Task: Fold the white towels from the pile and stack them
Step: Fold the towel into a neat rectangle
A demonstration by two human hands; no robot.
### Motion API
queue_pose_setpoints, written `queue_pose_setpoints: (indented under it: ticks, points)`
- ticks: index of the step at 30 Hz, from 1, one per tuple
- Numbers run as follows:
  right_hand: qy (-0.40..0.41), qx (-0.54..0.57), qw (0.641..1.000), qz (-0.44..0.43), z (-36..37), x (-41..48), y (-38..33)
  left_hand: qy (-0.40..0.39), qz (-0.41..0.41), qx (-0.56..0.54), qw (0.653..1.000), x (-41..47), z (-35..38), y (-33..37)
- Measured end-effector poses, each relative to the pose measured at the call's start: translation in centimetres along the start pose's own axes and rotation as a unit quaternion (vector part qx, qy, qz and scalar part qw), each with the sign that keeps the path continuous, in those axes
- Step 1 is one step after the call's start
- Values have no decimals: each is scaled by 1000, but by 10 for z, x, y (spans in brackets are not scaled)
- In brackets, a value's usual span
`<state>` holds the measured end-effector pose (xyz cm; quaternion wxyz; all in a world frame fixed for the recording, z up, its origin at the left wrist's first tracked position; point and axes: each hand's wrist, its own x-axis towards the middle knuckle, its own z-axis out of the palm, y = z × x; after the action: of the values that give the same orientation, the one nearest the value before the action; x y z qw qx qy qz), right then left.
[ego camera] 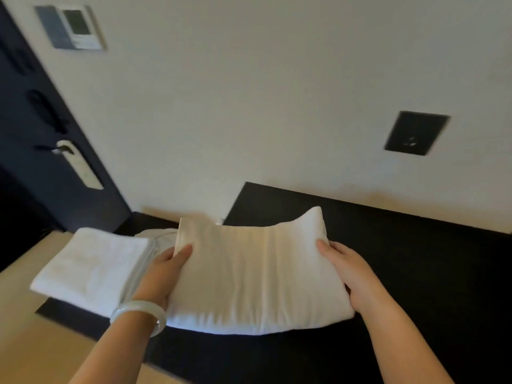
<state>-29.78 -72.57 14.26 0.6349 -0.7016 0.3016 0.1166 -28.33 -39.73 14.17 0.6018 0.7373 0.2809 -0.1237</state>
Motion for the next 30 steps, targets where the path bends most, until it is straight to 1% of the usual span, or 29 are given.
queue_pose_setpoints:
  ticks: [3, 7, 11, 14, 18, 20, 22, 24, 27, 30]
  points:
    - [-27, -32, 999, -19, 49, -3, -8, 38, -16, -38, 998, 7, -45, -14]
    - [-48, -46, 997, -36, 113, -11, -19, 67, -41, -82, 993, 29, -107, -33]
    - [-61, -59, 994, -62, 195, -23, -28, 68, -46, -112, 990, 56, -180, -52]
    - [-66, -76, 992, -73, 274, -28, -22, 57, -21, -116, 991, 86, -251, -70]
    - [-43, -80, 994, -51, 383, -27, 1, 53, -12, -92, 994, 136, -343, -91]
    - [-32, -74, 996, -44, 425, -22, 18, 62, -14, -61, 996, 167, -377, -99]
    - [-24, -61, 997, -26, 455, -17, 35, 53, -14, -19, 998, 199, -401, -102]
    - [-22, -62, 998, -14, 473, -10, 50, 36, -9, 31, 999, 227, -414, -99]
    - [-19, -18, 1000, 0, 507, 11, 65, 1, 22, 111, 994, 284, -428, -85]
    - [-9, 26, 1000, -14, 535, 33, 65, -18, 52, 145, 988, 340, -437, -65]
